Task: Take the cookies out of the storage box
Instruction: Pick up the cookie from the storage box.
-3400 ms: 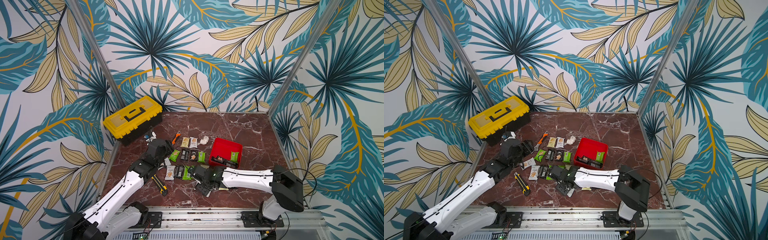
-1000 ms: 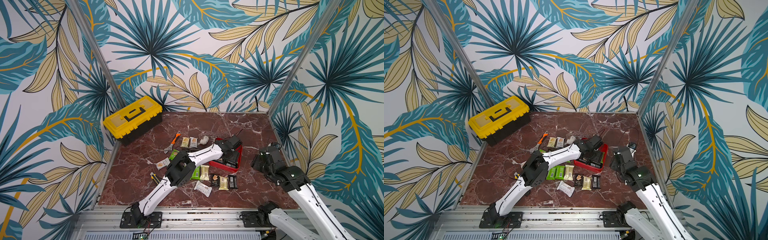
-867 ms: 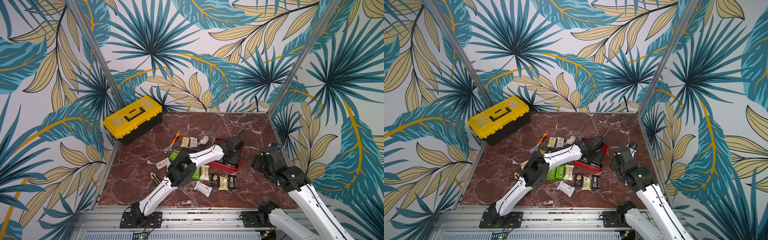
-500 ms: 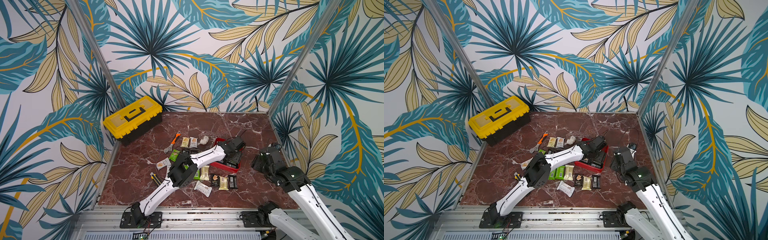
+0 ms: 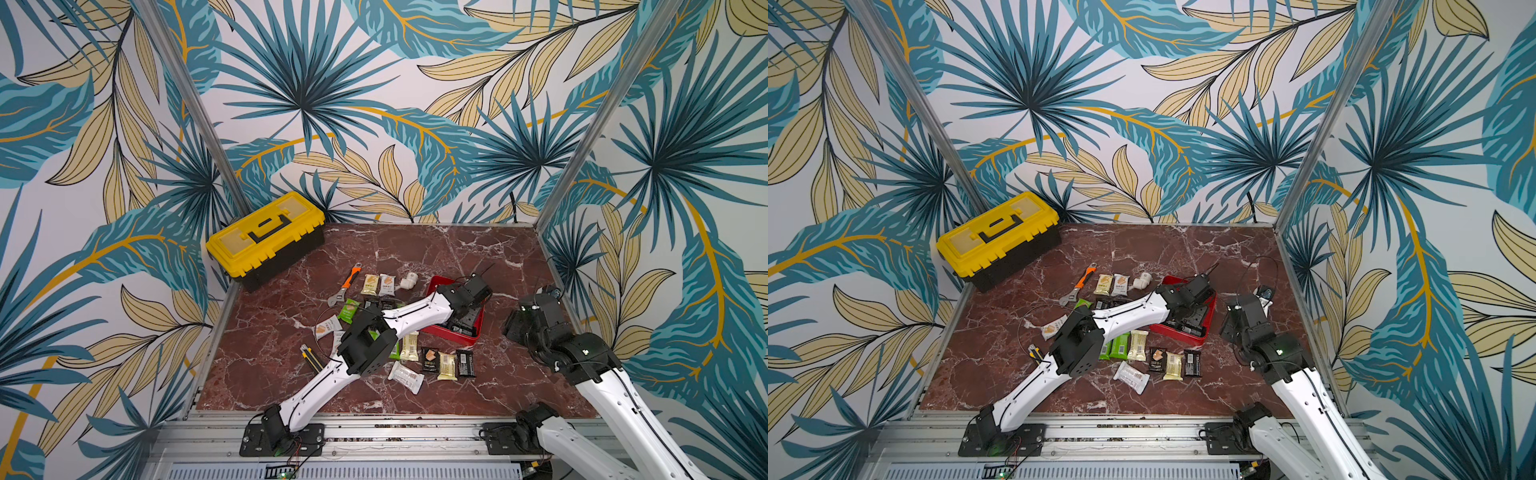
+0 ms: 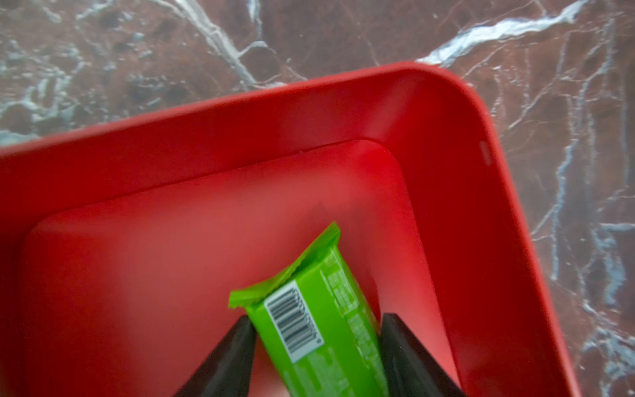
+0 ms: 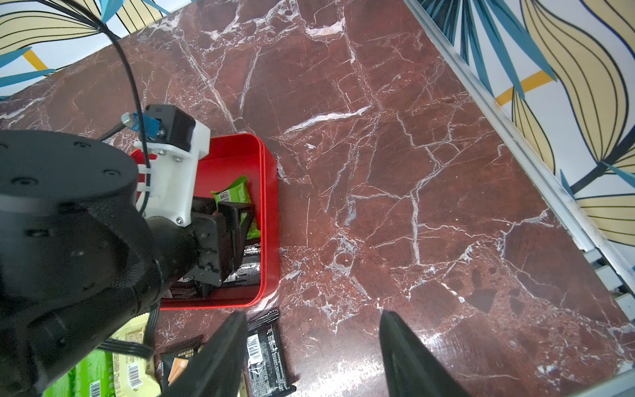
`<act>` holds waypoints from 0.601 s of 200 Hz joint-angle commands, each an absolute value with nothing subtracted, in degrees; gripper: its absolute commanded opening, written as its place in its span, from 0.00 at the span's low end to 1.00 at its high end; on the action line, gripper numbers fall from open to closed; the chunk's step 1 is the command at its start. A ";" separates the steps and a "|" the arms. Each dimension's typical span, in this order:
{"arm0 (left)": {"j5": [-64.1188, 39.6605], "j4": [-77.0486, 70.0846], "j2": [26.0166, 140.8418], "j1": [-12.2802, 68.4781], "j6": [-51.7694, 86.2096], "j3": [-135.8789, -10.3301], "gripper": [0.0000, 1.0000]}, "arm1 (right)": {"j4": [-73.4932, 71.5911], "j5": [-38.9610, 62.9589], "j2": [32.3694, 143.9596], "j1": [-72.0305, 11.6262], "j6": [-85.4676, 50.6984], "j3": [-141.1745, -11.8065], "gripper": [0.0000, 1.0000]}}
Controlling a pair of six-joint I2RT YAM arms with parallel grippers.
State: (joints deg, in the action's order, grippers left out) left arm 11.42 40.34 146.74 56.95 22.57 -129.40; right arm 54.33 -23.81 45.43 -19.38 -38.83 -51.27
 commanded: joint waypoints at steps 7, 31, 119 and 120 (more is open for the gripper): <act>14.94 43.20 146.62 56.46 20.37 -131.67 0.56 | 55.63 -25.02 44.93 -19.07 -39.21 -50.63 0.66; 13.67 43.01 146.78 56.45 21.39 -131.84 0.52 | 55.52 -25.15 44.92 -19.09 -39.11 -50.71 0.66; 10.92 42.09 147.62 56.48 22.55 -134.34 0.47 | 55.46 -24.79 44.64 -19.07 -38.69 -50.97 0.66; 10.87 42.05 147.55 56.46 22.57 -134.36 0.47 | 55.42 -24.79 44.60 -19.07 -38.68 -50.97 0.66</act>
State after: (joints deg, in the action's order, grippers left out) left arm 11.51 41.98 146.78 56.64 22.37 -131.24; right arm 54.33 -24.01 44.95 -19.35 -38.81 -51.29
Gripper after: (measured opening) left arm 0.470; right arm 0.659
